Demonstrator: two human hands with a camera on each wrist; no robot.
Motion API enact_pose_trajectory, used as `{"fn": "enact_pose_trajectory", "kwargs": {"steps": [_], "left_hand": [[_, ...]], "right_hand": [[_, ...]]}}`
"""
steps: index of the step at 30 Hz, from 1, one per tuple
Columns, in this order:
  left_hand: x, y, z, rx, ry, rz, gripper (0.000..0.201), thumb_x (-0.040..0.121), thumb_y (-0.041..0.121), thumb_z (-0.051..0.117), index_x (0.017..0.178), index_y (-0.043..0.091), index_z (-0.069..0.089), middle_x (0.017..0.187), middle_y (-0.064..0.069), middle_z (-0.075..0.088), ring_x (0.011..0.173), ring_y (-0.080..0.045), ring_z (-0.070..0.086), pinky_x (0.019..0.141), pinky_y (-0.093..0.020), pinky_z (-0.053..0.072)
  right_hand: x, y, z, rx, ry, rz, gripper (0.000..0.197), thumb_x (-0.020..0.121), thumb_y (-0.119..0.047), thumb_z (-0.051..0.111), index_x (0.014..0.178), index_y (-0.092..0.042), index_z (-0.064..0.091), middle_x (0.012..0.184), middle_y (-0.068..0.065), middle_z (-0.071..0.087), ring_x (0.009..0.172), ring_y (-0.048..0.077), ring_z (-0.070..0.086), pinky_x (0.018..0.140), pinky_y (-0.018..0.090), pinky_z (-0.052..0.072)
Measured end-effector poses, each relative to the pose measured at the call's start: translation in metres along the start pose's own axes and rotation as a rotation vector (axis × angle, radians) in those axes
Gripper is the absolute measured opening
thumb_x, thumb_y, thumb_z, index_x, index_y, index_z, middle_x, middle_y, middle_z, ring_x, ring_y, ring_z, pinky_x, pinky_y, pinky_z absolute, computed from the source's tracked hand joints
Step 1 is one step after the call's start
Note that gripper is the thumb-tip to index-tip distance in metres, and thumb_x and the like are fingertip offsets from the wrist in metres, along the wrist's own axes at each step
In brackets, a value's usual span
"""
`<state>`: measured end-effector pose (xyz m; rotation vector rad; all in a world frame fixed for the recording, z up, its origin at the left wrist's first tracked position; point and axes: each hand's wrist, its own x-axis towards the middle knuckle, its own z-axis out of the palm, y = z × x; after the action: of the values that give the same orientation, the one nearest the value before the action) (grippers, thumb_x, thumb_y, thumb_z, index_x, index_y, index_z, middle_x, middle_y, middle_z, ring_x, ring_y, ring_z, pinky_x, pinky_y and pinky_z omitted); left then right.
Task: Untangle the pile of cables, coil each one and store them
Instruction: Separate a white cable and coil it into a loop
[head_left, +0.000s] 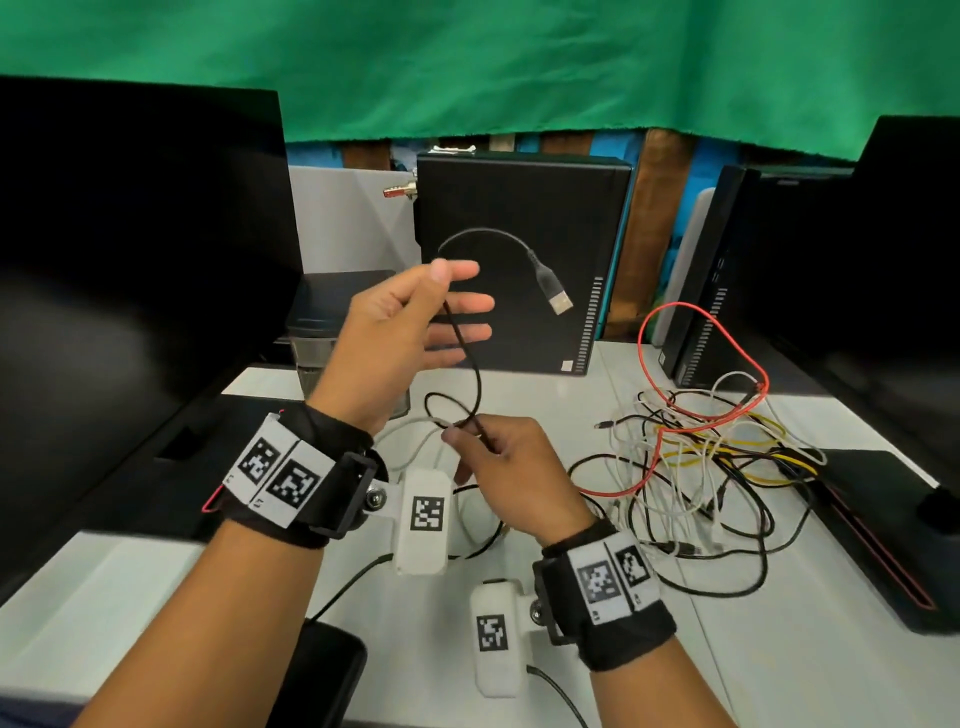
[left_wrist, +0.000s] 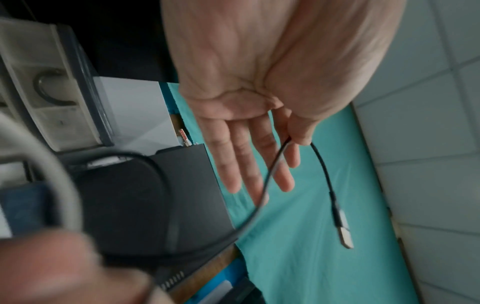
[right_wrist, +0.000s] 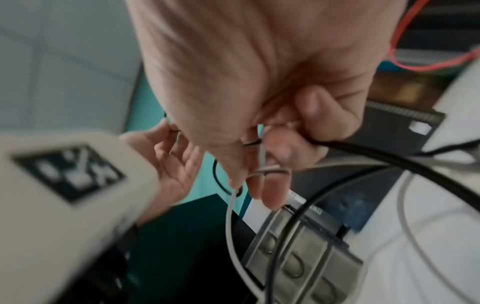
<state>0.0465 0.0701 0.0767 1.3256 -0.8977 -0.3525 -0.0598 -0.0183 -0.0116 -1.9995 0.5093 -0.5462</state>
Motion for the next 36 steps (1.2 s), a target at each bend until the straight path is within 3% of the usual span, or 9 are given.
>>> {"fn": "enact_pose_trajectory", "kwargs": {"steps": [3,5,9,12,16,19,25,31,36], "left_hand": [[0.001,-0.015,-0.005,0.326,-0.147,-0.141,0.048,0.091,0.051,0.060,0.136,0.033,0.055,0.109,0.011,0.073,0.104,-0.008,0.069,0.096,-0.038,0.055],[-0.001,-0.022,-0.005,0.562,-0.321,-0.281,0.055,0.082,0.062,0.061,0.129,0.033,0.059,0.103,0.011,0.073,0.092,-0.005,0.070,0.088,-0.035,0.058],[0.004,-0.028,-0.007,0.642,-0.182,-0.187,0.035,0.090,0.051,0.062,0.086,0.019,0.076,0.066,0.004,0.063,0.053,-0.003,0.054,0.064,-0.025,0.049],[0.008,-0.026,-0.008,0.558,-0.081,-0.133,0.036,0.093,0.045,0.063,0.075,0.016,0.075,0.059,-0.014,0.050,0.054,-0.015,0.044,0.061,-0.030,0.043],[0.009,-0.017,-0.011,0.342,0.035,-0.132,0.039,0.099,0.041,0.055,0.073,0.015,0.067,0.049,0.014,0.041,0.042,-0.003,0.034,0.051,-0.024,0.030],[0.013,0.002,-0.033,-0.053,0.179,-0.095,0.034,0.104,0.034,0.047,0.075,0.020,0.058,0.052,0.012,0.036,0.042,-0.002,0.029,0.040,-0.017,0.024],[0.012,0.027,-0.113,-0.447,0.350,0.076,0.033,0.103,0.044,0.040,0.076,0.027,0.049,0.053,0.011,0.035,0.040,-0.004,0.027,0.040,-0.016,0.019],[0.018,0.008,-0.077,-0.062,0.525,0.058,0.030,0.104,0.031,0.047,0.076,0.024,0.056,0.060,0.009,0.049,0.047,-0.006,0.037,0.046,-0.022,0.029],[0.017,-0.023,-0.031,0.525,0.269,-0.029,0.028,0.091,0.037,0.069,0.116,0.027,0.064,0.102,0.013,0.067,0.087,-0.002,0.061,0.078,-0.021,0.049]], "right_hand": [[0.003,-0.004,-0.009,0.192,0.070,0.049,0.032,0.100,-0.036,0.057,0.087,-0.012,0.074,0.059,0.003,0.066,0.049,0.002,0.048,0.059,0.020,0.041],[0.008,-0.007,-0.017,0.220,0.140,0.072,0.035,0.103,-0.039,0.050,0.091,-0.015,0.072,0.062,0.004,0.067,0.049,0.000,0.050,0.055,0.015,0.039],[0.021,-0.001,-0.027,0.196,0.312,0.099,0.038,0.104,-0.040,0.045,0.084,-0.017,0.067,0.082,0.000,0.070,0.078,0.011,0.061,0.078,0.037,0.053],[0.028,0.003,-0.031,0.139,0.278,0.122,0.037,0.103,-0.040,0.045,0.079,-0.017,0.062,0.082,0.001,0.063,0.076,0.022,0.058,0.084,0.049,0.055],[0.040,0.017,-0.045,-0.014,0.251,0.160,0.033,0.099,-0.031,0.056,0.081,-0.007,0.068,0.079,0.008,0.069,0.070,0.022,0.061,0.066,0.034,0.051],[0.043,0.033,-0.068,-0.070,0.241,0.264,0.030,0.096,-0.027,0.065,0.077,-0.003,0.070,0.073,0.008,0.072,0.051,0.008,0.058,0.054,0.023,0.043],[0.046,0.044,-0.117,-0.140,0.333,0.392,0.032,0.092,-0.031,0.070,0.082,-0.001,0.073,0.061,0.005,0.061,0.055,0.017,0.054,0.062,0.031,0.045],[0.043,0.023,-0.140,-0.190,0.387,0.296,0.031,0.093,-0.030,0.069,0.075,-0.005,0.073,0.051,-0.003,0.050,0.052,0.014,0.047,0.055,0.028,0.038],[0.033,-0.010,-0.132,-0.122,0.186,0.095,0.033,0.095,-0.033,0.067,0.070,-0.011,0.070,0.040,-0.013,0.041,0.037,0.002,0.037,0.044,0.017,0.033]]}}
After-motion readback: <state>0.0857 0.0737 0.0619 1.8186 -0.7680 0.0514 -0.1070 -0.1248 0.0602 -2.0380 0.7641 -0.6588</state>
